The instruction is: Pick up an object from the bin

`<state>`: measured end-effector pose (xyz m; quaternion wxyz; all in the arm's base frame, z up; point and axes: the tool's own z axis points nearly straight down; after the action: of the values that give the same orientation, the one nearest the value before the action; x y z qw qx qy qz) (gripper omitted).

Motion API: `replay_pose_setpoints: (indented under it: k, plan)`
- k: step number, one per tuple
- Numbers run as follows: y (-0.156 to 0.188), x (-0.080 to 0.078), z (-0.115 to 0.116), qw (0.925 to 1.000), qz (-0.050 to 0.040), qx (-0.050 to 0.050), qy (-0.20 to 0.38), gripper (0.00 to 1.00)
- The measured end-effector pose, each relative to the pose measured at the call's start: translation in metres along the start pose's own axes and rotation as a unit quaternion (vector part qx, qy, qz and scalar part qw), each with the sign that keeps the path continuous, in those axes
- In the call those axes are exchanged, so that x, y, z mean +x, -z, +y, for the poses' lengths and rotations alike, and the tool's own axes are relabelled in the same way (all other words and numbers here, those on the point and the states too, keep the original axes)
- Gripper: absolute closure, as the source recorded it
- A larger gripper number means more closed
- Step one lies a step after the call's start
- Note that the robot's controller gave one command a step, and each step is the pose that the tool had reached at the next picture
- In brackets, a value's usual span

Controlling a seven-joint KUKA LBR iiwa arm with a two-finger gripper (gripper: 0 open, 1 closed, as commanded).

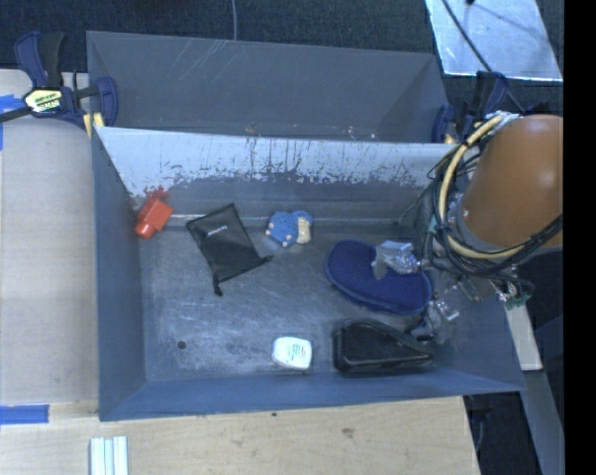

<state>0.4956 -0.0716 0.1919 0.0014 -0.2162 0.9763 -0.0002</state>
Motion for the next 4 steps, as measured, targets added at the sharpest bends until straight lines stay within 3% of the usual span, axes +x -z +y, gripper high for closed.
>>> replay_pose_setpoints:
  k: [1,2,3,4]
  plan:
    - [-0.116,-0.082,-0.006,1.0000,-0.0009,-0.001,0.000,0.00]
    - [-0.120,-0.059,-0.032,1.0000,-0.0034,0.000,-0.008,0.00]
    - [-0.117,-0.061,-0.032,1.0000,-0.0063,0.001,-0.007,1.00]
    - [0.004,-0.042,-0.010,1.0000,-0.0034,0.002,-0.002,1.00]
